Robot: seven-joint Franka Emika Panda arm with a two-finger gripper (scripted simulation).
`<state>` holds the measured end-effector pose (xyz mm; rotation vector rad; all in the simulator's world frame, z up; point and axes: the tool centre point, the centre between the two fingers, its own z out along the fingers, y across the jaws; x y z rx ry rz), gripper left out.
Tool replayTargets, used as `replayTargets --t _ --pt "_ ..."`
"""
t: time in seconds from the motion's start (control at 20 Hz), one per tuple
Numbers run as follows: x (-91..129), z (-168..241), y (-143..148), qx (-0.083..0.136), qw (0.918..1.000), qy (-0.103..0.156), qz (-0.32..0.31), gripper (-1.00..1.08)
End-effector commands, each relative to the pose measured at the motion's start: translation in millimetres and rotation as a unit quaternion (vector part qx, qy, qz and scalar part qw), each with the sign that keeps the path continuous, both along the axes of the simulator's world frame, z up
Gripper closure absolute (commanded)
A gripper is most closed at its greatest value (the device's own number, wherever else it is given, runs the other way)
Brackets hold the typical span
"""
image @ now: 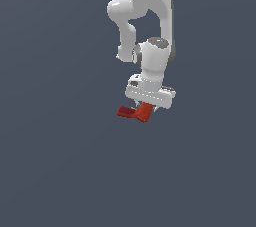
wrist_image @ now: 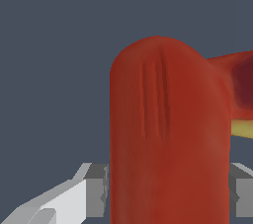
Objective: Pick up the object and move it to a goal position.
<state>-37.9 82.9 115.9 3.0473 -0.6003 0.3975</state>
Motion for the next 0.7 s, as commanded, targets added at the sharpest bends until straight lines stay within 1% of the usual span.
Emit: replayTargets --t 0.0,0.65 --pt "8.9 27.4 -4.0 0.001 1.0000 -0.002 0.000 1.08" --pt "50.3 157.8 -25.2 -0.001 1.0000 -0.003 -0.001 1.08"
